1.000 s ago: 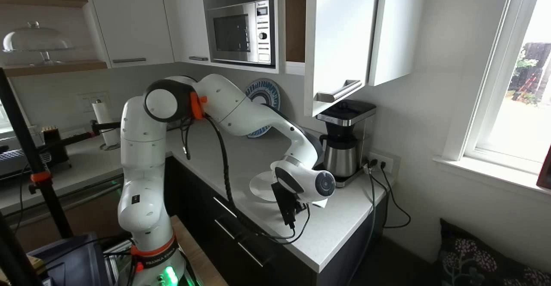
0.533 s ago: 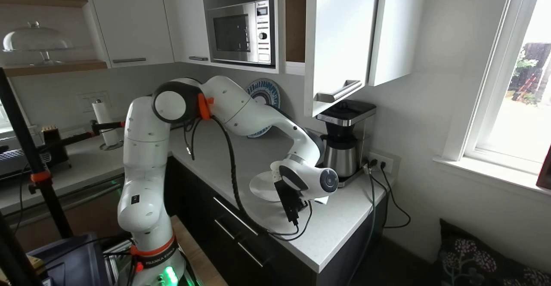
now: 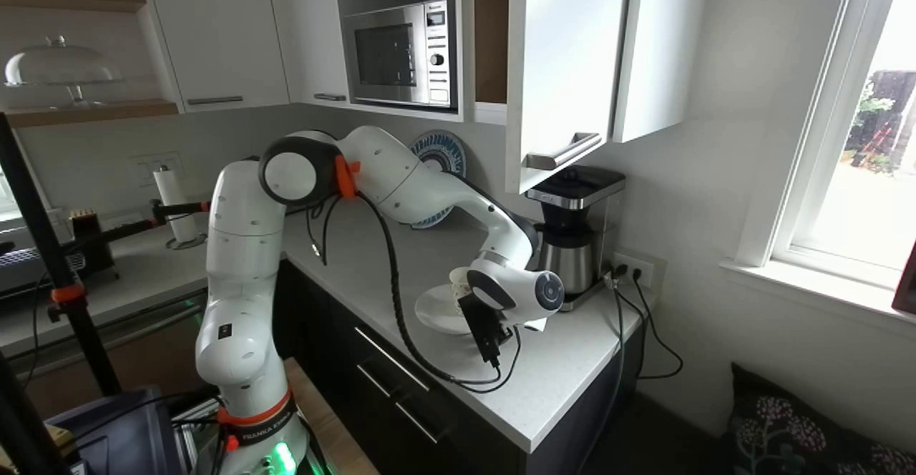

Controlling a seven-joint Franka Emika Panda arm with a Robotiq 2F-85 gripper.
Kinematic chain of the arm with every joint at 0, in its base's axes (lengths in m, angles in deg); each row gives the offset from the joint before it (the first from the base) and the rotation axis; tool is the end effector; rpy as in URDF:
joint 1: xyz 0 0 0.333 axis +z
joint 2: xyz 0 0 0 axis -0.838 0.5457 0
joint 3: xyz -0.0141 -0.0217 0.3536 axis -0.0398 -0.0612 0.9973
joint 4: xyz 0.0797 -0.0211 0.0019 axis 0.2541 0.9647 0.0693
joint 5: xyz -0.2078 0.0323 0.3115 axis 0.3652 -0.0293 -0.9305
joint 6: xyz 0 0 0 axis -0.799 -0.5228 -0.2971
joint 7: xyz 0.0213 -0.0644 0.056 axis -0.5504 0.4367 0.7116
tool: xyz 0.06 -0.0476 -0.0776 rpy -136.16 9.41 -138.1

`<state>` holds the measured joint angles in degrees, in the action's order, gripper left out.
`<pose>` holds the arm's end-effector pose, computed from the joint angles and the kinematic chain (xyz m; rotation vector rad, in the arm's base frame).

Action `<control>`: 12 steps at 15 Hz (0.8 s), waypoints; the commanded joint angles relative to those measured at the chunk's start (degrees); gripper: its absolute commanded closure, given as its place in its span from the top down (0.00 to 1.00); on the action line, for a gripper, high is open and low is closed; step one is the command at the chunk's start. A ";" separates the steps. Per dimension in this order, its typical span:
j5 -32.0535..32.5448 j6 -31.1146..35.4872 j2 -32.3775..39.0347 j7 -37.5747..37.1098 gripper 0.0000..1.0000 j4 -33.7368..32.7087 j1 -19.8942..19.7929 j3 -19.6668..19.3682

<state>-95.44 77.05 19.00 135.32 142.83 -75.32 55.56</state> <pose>0.4644 -0.2378 0.3208 -2.2871 0.1521 -0.2029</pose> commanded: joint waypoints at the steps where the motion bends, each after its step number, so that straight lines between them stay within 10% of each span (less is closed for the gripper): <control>1: 1.74 0.98 1.94 -0.18 1.00 -0.92 0.11 1.12; 12: 5.05 0.77 2.72 -1.38 1.00 -2.44 -0.25 1.93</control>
<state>-91.47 77.06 19.47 134.71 141.36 -75.11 57.14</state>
